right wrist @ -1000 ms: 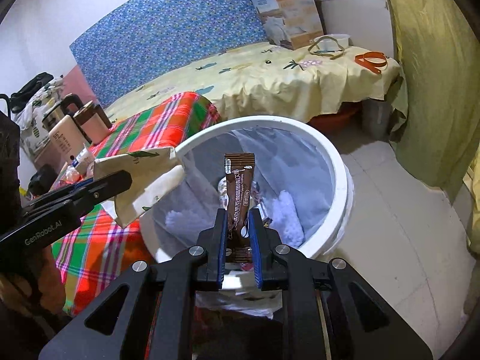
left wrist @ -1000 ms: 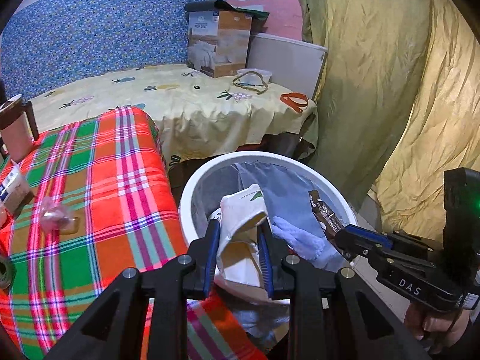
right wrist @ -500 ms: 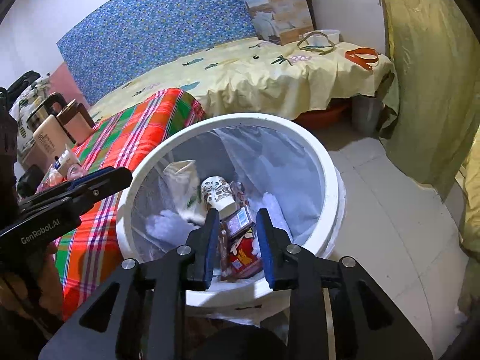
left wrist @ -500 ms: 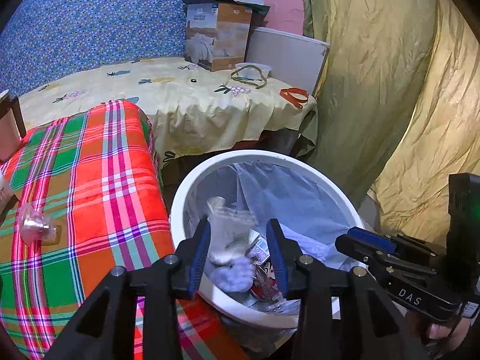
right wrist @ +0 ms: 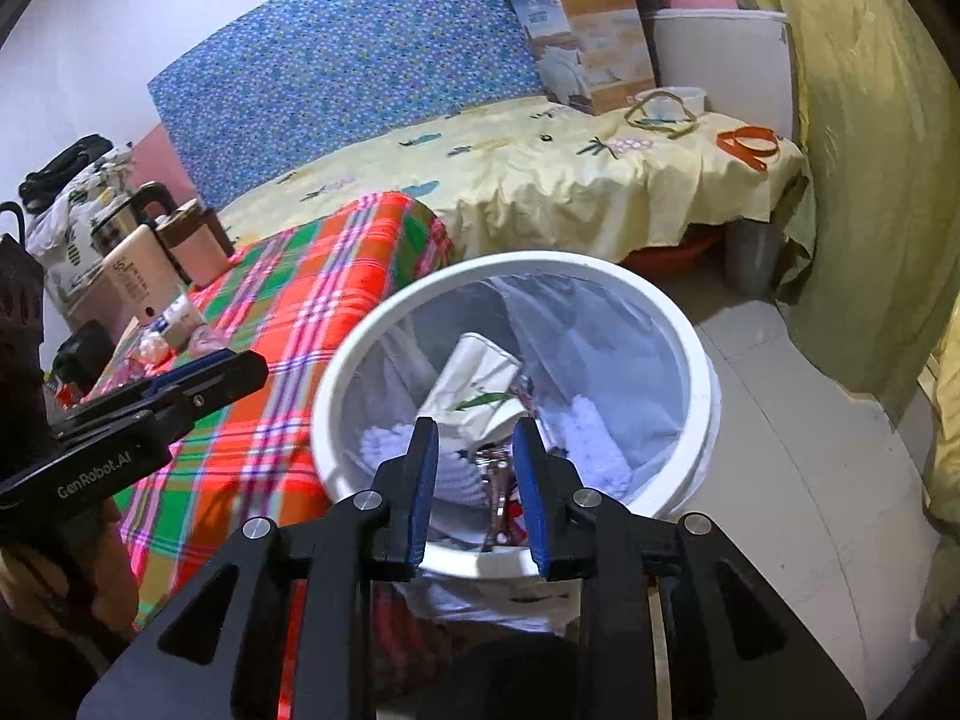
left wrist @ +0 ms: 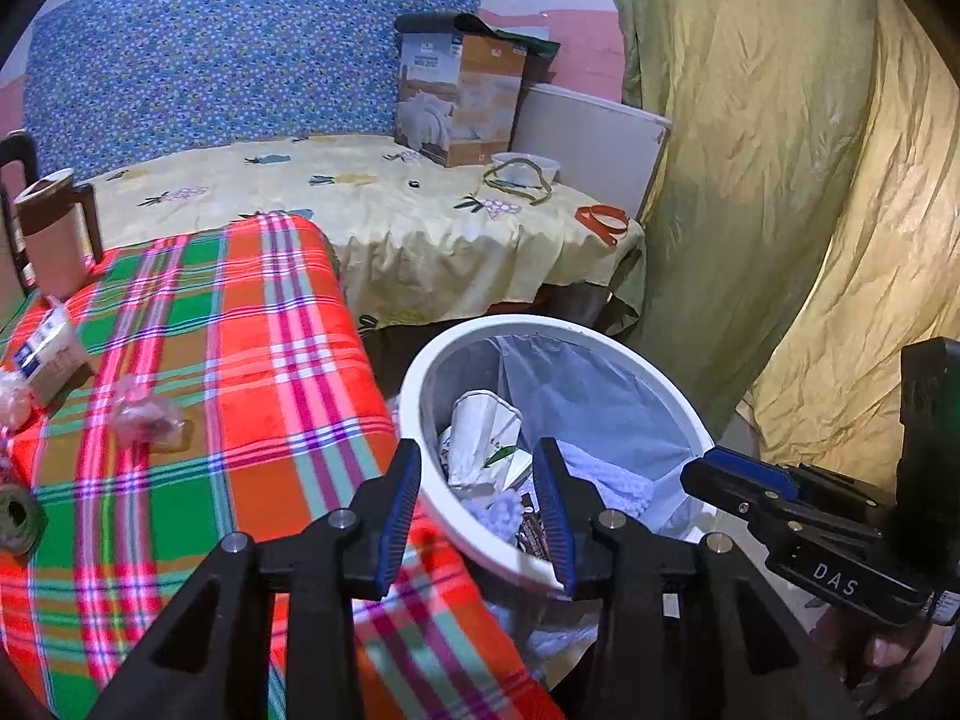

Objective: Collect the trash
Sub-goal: 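Carry the wrapper and napkin over the bin and open both tools, then move both open tools back over the table toward the remaining trash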

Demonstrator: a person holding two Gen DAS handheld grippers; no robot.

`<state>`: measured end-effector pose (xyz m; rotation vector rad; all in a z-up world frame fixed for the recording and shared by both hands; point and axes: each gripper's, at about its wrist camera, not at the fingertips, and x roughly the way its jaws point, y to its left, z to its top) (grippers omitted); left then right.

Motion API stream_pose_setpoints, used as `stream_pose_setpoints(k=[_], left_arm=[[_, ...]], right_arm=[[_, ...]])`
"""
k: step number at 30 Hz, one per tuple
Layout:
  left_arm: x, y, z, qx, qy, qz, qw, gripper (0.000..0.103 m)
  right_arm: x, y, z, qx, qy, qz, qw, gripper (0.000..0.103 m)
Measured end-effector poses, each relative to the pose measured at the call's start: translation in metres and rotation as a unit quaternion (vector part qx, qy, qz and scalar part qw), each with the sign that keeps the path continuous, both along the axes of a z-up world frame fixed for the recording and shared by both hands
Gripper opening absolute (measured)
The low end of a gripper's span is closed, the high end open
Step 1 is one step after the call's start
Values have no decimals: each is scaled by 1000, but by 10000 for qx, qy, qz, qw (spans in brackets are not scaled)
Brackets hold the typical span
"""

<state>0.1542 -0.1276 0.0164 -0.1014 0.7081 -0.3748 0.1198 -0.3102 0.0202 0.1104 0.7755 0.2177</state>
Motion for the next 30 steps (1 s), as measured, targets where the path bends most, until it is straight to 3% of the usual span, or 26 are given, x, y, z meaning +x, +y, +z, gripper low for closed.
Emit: stream_pose_setpoints(k=[30], left_arm=[[-53,57,7,-52,-141,602,9981,40]], right_arm=[[-26,49,14,33,-329,676,9972,38]])
